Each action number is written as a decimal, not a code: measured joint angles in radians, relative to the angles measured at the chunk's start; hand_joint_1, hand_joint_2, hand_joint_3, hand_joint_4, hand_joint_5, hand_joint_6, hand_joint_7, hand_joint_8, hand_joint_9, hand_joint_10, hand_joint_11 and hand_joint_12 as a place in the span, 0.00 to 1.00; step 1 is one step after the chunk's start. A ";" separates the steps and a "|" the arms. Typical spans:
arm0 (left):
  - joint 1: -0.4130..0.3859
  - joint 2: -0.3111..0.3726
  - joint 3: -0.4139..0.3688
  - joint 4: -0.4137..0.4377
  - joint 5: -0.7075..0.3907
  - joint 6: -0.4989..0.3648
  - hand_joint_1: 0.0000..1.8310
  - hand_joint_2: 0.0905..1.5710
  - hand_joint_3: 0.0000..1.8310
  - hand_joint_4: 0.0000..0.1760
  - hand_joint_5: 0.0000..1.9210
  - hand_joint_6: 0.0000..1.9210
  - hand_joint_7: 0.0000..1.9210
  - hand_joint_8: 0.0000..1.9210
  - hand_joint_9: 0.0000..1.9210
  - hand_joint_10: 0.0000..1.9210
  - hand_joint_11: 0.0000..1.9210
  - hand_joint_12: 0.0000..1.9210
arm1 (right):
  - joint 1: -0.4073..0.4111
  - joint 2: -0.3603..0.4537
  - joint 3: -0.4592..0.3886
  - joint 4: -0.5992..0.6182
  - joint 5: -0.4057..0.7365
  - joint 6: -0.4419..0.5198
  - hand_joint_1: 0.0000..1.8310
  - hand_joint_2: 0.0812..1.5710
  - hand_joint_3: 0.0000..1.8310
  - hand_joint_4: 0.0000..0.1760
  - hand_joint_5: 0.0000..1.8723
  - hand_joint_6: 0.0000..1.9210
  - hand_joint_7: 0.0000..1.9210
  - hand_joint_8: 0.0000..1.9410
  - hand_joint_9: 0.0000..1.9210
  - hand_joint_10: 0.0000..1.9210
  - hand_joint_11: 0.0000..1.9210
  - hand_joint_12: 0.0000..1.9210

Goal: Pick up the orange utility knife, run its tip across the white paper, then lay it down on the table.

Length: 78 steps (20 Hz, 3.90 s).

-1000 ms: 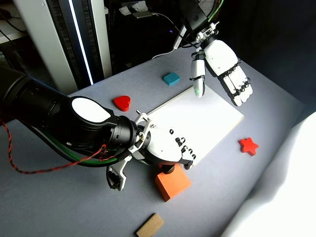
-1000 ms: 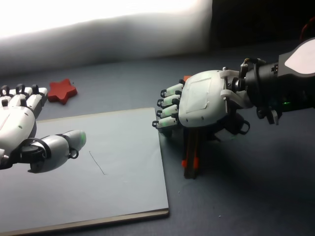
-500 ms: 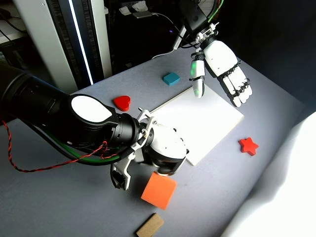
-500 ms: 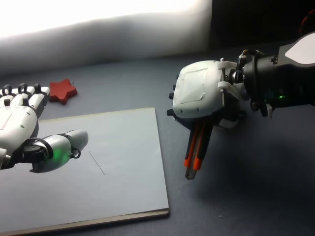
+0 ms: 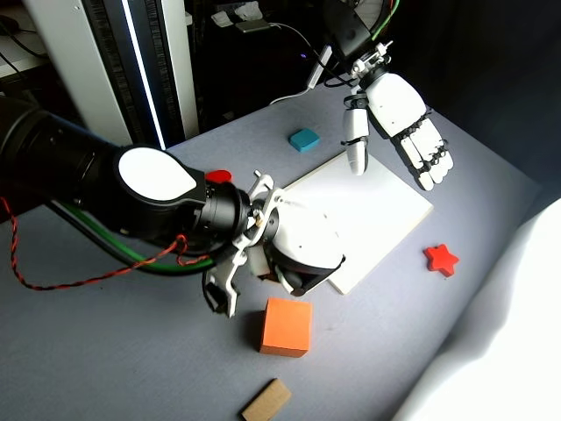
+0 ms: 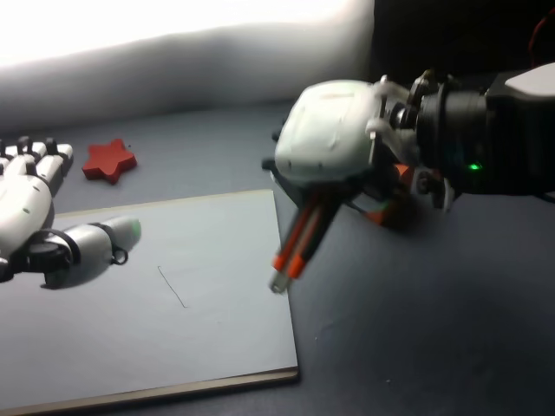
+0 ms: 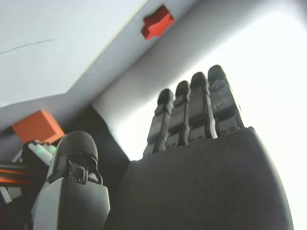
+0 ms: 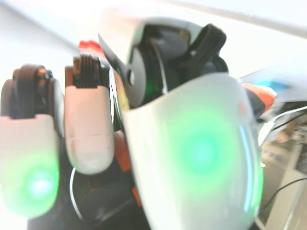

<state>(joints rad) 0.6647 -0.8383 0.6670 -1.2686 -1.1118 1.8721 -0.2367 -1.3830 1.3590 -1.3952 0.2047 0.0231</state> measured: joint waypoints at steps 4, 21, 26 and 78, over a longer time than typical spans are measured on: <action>-0.001 0.000 0.072 -0.003 0.019 -0.008 0.00 0.77 0.00 0.00 0.02 0.00 0.00 0.00 0.00 0.00 0.00 0.00 | 0.008 0.018 0.019 0.213 0.085 -0.336 0.86 0.57 0.44 1.00 0.80 1.00 0.93 1.00 0.98 1.00 0.99 1.00; 0.058 0.039 0.159 -0.118 0.080 -0.016 0.00 0.77 0.00 0.00 0.00 0.00 0.00 0.00 0.00 0.00 0.00 0.00 | -0.162 -0.263 0.277 0.708 0.810 -1.579 0.84 0.60 0.40 1.00 0.80 1.00 0.91 1.00 0.96 1.00 0.98 1.00; 0.093 0.042 0.170 -0.122 0.071 -0.042 0.00 0.77 0.00 0.00 0.01 0.00 0.00 0.00 0.00 0.00 0.00 0.00 | -0.163 -0.362 0.375 0.725 0.926 -1.654 0.84 0.60 0.40 1.00 0.81 1.00 0.91 1.00 0.97 1.00 0.98 1.00; 0.068 0.036 0.158 -0.123 0.067 -0.031 0.00 0.78 0.00 0.00 0.00 0.00 0.00 0.00 0.01 0.00 0.01 0.01 | -0.253 -0.292 0.252 0.855 0.930 -1.733 0.83 0.62 0.39 1.00 0.78 1.00 0.89 1.00 0.95 1.00 0.97 1.00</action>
<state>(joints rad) 0.7326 -0.8024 0.8246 -1.3918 -1.0447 1.8408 -0.4900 -1.6749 1.6112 -0.5400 1.1347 -1.7100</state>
